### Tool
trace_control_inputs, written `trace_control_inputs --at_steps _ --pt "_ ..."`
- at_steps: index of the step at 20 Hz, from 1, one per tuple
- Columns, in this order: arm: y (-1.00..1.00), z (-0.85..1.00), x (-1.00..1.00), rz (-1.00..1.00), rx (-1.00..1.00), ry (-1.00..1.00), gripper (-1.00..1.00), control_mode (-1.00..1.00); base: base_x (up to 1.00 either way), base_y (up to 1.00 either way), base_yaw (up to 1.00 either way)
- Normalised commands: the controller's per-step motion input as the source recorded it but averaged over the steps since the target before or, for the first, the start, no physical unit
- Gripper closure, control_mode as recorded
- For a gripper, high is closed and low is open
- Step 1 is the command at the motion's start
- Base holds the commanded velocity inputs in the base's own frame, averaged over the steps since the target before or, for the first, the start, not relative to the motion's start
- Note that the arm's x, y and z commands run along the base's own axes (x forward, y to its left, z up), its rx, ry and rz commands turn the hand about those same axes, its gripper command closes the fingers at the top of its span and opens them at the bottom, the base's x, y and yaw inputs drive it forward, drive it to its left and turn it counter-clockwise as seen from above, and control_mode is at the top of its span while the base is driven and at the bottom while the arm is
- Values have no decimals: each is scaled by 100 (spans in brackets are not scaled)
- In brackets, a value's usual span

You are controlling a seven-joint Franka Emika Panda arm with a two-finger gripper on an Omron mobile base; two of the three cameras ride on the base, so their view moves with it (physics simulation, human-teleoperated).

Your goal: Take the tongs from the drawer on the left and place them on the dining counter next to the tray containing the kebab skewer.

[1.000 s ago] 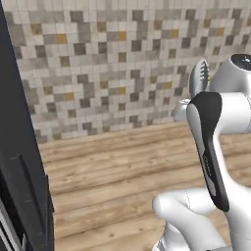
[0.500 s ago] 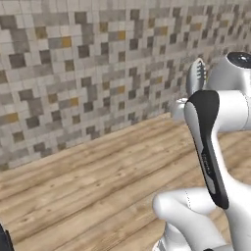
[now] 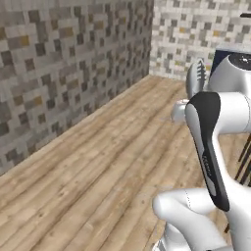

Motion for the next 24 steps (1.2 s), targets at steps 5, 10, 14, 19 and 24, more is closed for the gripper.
trace_control_inputs --at_steps 5,10,14,19,24 --pt "0 0 0 0 0 0 100 100 14 0 -71" --pt "0 0 0 0 0 0 100 100 26 0 -67" --pt "0 0 0 0 0 0 100 100 73 14 -51" --pt "0 0 0 0 0 0 100 100 88 37 -37" --pt "0 0 0 0 0 0 100 100 49 51 -41"
